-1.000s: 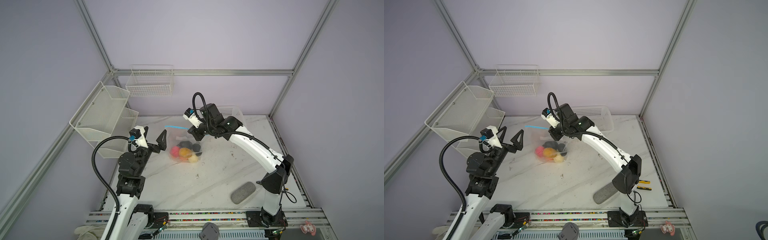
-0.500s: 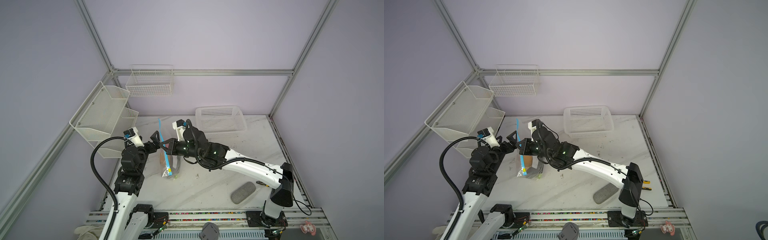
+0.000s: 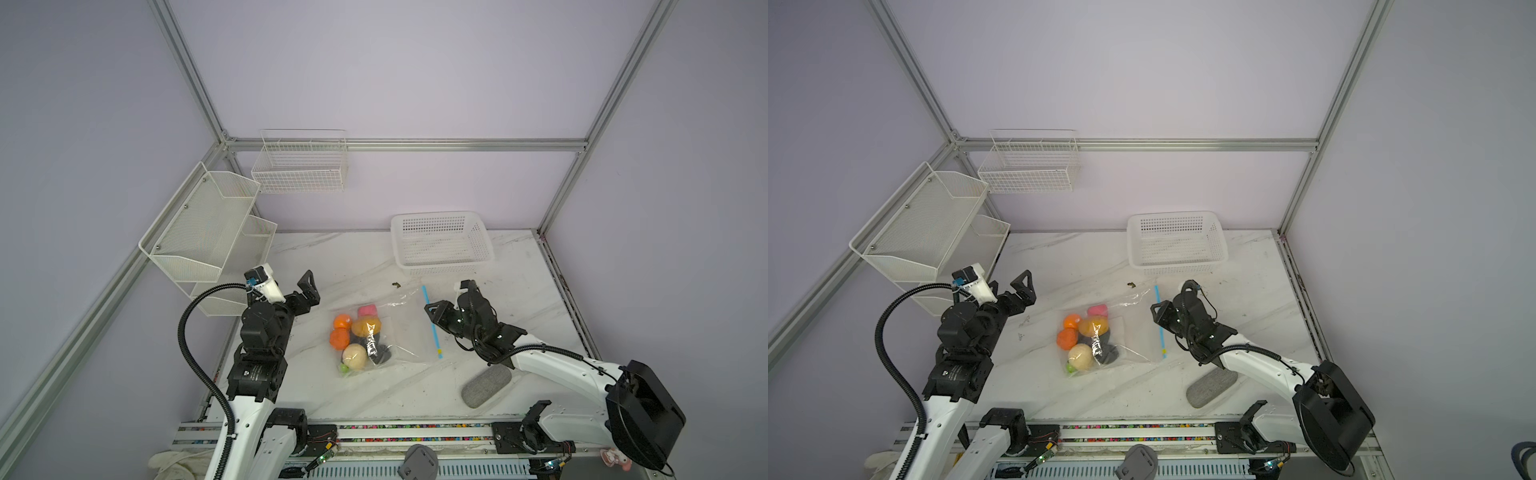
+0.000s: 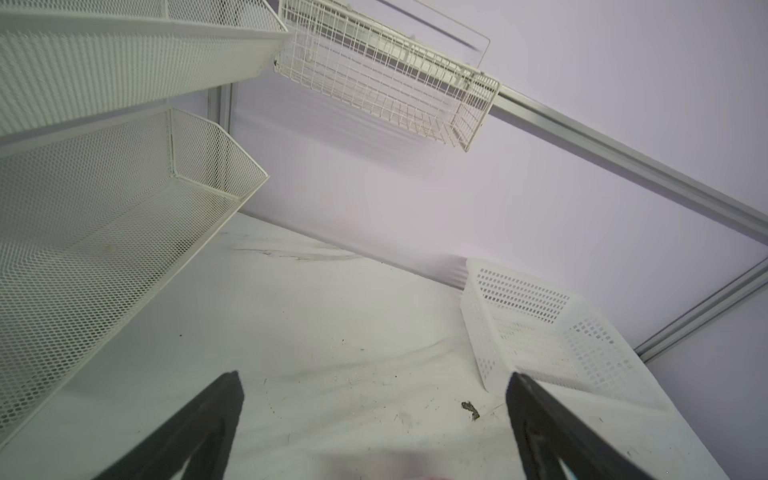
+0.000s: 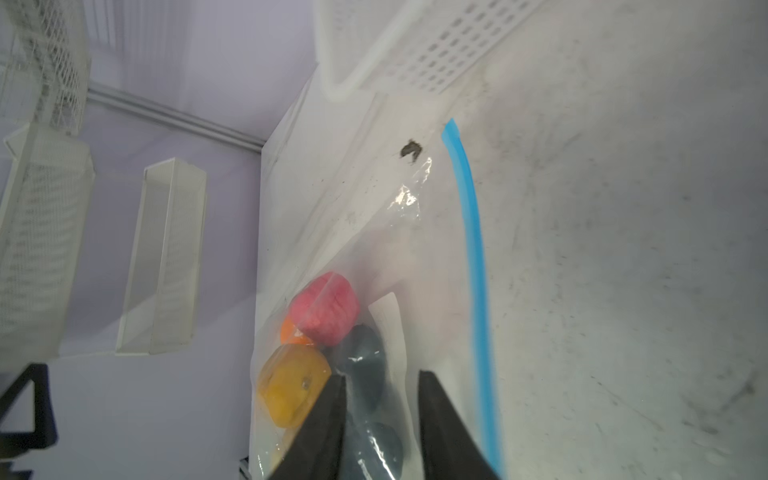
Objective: Place the food in the zip-top bag and seal the zipper
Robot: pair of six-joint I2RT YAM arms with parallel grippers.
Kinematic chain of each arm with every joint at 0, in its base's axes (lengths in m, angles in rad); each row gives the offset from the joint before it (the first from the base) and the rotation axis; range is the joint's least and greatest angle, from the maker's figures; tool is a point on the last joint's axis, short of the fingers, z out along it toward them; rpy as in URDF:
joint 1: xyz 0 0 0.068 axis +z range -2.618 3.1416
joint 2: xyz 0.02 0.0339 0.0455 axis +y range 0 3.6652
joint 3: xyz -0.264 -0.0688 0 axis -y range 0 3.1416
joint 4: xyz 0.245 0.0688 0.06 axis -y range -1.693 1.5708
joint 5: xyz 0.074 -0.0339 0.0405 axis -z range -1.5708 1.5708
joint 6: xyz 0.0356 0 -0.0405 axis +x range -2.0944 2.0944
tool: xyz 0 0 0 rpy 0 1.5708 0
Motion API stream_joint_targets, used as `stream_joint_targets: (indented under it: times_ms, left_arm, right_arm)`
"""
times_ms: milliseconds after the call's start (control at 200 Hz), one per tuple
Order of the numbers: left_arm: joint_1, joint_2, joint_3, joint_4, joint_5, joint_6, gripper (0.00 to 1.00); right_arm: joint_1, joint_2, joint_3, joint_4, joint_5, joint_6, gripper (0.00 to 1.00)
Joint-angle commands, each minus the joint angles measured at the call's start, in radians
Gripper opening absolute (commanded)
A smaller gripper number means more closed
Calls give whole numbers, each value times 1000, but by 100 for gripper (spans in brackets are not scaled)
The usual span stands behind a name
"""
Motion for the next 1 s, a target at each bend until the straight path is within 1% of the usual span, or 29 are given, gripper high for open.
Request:
stream_joint_targets:
  times_ms: [0,20,45,95,130,160,185,215,265,305,345,375,410,450,480,540,555,630,660,695,715,760,825,865,995]
  left_arm:
    - [4,17,-190,63,-66,30,100]
    - [4,25,-216,83,-119,29,100]
    - [4,47,-248,119,-175,35,100]
    - [10,118,-287,219,-201,127,100]
    - [29,181,-271,240,-204,159,100]
    - [35,256,-285,326,-193,230,100]
    - [40,319,-284,382,-194,258,100]
    - [43,395,-280,446,-181,277,100]
    - [43,535,-256,557,-165,307,100]
    - [43,622,-204,587,-164,326,100]
    - [41,667,-187,637,-151,346,100]
    - [38,681,-177,653,-135,331,100]
    - [35,705,-177,691,-102,337,100]
    - [35,737,-167,732,-109,349,100]
    - [35,748,-166,754,-87,362,100]
    - [36,776,-164,797,-93,375,100]
    - [39,813,-169,819,-91,377,100]
    - [47,907,-201,953,-77,374,100]
    - [48,922,-199,977,-96,379,100]
    - [56,921,-198,968,-90,363,100]
    - [62,923,-201,980,-86,363,100]
    - [62,930,-211,1010,-83,370,100]
    - [62,939,-215,1033,-86,373,100]
    - [63,943,-217,1043,-85,375,100]
    - [61,950,-223,1065,-84,376,100]
  right_arm:
    - [-69,-99,7,80,-7,-360,73]
    - [-73,-119,8,82,20,-440,79]
    - [-73,-144,13,83,72,-545,83]
    - [-76,-183,-10,114,249,-727,95]
    - [-83,-189,-62,208,344,-853,97]
    - [-95,-180,-119,325,399,-928,97]
    - [-113,-154,-165,435,426,-969,97]
    - [-149,-110,-206,566,430,-1015,97]
    - [-226,1,-234,749,416,-1039,97]
    - [-285,89,-227,826,399,-1063,97]
    - [-344,160,-213,892,386,-1051,97]
    - [-367,193,-219,945,357,-1061,97]
    - [-389,233,-256,1093,330,-1064,97]
    - [-419,289,-279,1223,303,-1044,97]
    - [-426,330,-271,1254,302,-1049,97]
    - [-440,422,-257,1292,308,-1026,97]
    - [-445,445,-261,1319,304,-1022,97]
    - [-478,566,-252,1438,302,-990,97]
    - [-485,572,-228,1394,301,-966,97]
    - [-491,539,-190,1250,291,-958,97]
    - [-491,533,-171,1204,297,-952,97]
    - [-500,554,-159,1224,297,-956,97]
    - [-503,550,-145,1184,294,-946,97]
    - [-504,557,-138,1180,274,-952,97]
    - [-504,557,-127,1162,266,-961,97]
